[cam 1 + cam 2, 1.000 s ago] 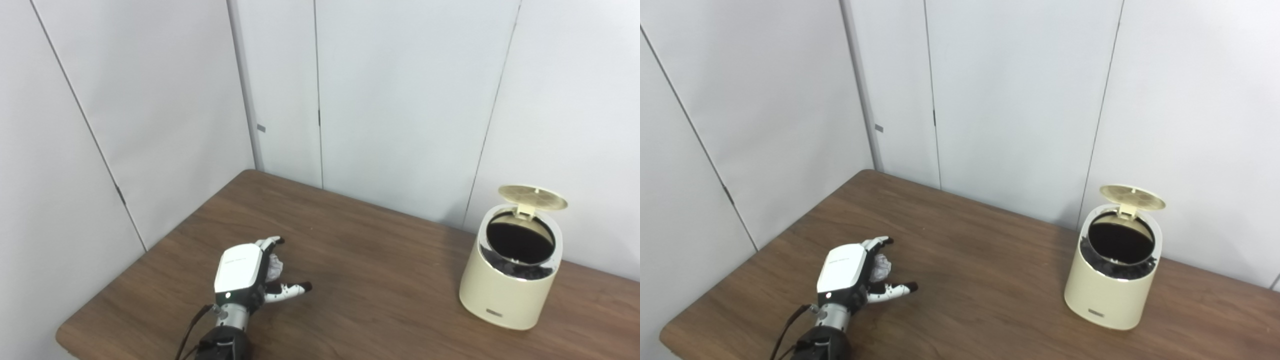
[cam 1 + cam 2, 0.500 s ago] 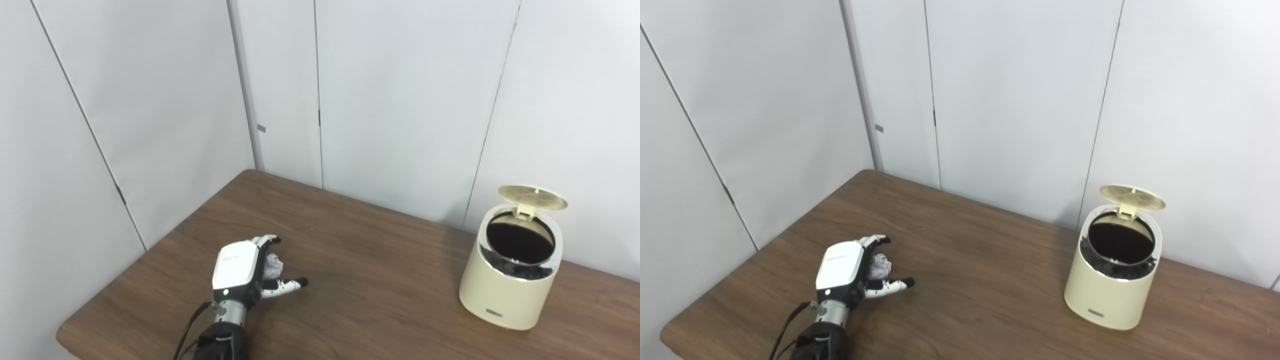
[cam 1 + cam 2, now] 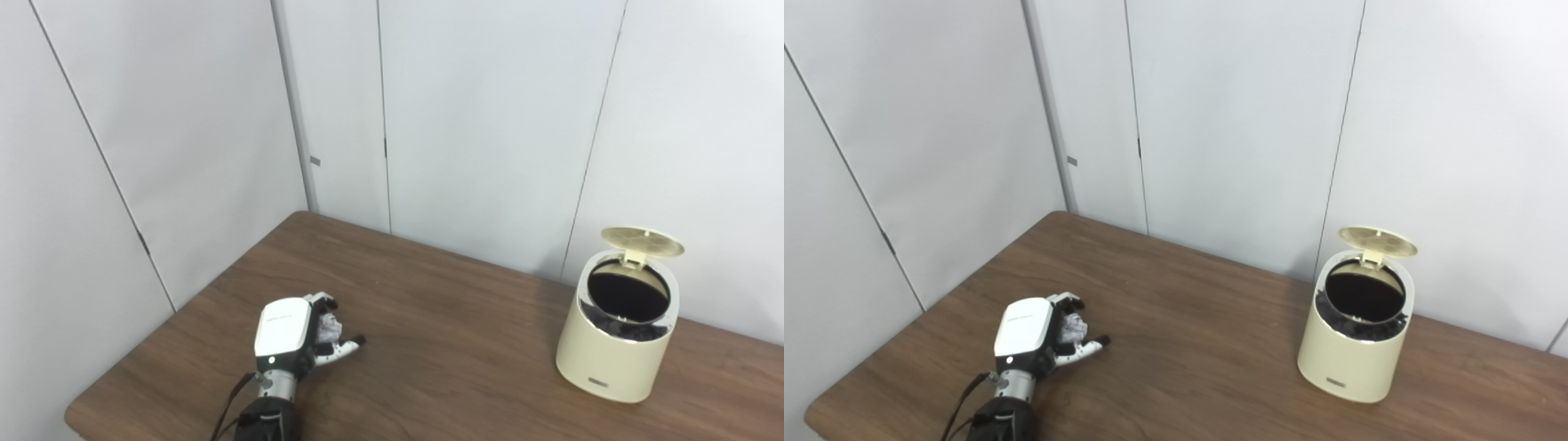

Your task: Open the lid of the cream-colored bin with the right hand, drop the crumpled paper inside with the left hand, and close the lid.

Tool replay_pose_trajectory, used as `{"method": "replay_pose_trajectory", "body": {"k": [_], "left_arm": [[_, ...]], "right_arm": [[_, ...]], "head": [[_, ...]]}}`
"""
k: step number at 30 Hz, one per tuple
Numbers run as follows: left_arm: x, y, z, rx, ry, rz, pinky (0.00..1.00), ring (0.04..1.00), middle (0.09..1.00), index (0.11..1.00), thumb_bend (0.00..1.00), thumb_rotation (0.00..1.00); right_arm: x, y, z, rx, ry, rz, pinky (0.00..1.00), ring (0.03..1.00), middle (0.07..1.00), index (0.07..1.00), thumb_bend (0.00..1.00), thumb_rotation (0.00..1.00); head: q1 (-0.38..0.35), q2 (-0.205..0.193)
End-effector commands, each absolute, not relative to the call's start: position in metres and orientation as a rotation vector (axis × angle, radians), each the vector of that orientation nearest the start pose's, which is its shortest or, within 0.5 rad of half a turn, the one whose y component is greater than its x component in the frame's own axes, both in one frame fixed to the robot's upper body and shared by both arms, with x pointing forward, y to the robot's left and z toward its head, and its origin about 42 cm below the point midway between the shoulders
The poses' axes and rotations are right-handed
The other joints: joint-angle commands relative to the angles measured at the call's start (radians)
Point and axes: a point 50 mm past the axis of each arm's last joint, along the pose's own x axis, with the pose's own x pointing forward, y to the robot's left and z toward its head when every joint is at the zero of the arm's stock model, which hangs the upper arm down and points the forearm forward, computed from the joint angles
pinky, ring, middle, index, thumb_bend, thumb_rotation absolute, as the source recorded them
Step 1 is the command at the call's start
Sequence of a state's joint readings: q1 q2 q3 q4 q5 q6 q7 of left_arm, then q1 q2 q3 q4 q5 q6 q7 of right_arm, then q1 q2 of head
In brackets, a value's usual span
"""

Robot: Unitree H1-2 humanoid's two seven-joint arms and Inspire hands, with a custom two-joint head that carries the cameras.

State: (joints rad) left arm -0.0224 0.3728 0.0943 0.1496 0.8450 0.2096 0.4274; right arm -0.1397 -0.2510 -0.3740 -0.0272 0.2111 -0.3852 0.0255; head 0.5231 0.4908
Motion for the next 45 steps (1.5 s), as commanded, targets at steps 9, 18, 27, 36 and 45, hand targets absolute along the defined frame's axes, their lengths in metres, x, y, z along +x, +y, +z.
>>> {"method": "replay_pose_trajectory", "body": {"k": [9,18,27,36,45], "left_arm": [[0.253,0.379,0.055,1.277,0.149,0.544,0.16,0.211,0.275,0.348,0.64,0.31],[0.245,0.377,0.039,1.308,0.146,0.568,0.09,0.127,0.174,0.217,0.74,0.37],[0.245,0.378,0.043,1.294,0.103,0.586,0.09,0.126,0.172,0.232,0.72,0.37],[0.252,0.375,0.083,1.301,-0.059,0.609,0.09,0.125,0.18,0.244,0.7,0.38],[0.257,0.36,0.146,1.337,-0.283,0.615,0.07,0.112,0.17,0.222,0.68,0.42]], "right_arm": [[0.302,-0.391,0.237,-0.1,-0.71,-0.248,0.63,0.757,0.784,0.74,0.33,0.59],[0.301,-0.39,0.243,-0.135,-0.708,-0.254,0.64,0.765,0.797,0.77,0.35,0.66],[0.301,-0.384,0.239,-0.131,-0.706,-0.258,0.65,0.769,0.798,0.772,0.32,0.66],[0.295,-0.367,0.232,-0.109,-0.717,-0.262,0.62,0.748,0.764,0.737,0.27,0.62],[0.291,-0.351,0.225,-0.103,-0.705,-0.292,0.61,0.739,0.76,0.74,0.27,0.62]], "head": [[-0.012,0.011],[-0.015,0.01],[-0.03,0.0],[-0.102,-0.009],[-0.131,-0.007]]}}
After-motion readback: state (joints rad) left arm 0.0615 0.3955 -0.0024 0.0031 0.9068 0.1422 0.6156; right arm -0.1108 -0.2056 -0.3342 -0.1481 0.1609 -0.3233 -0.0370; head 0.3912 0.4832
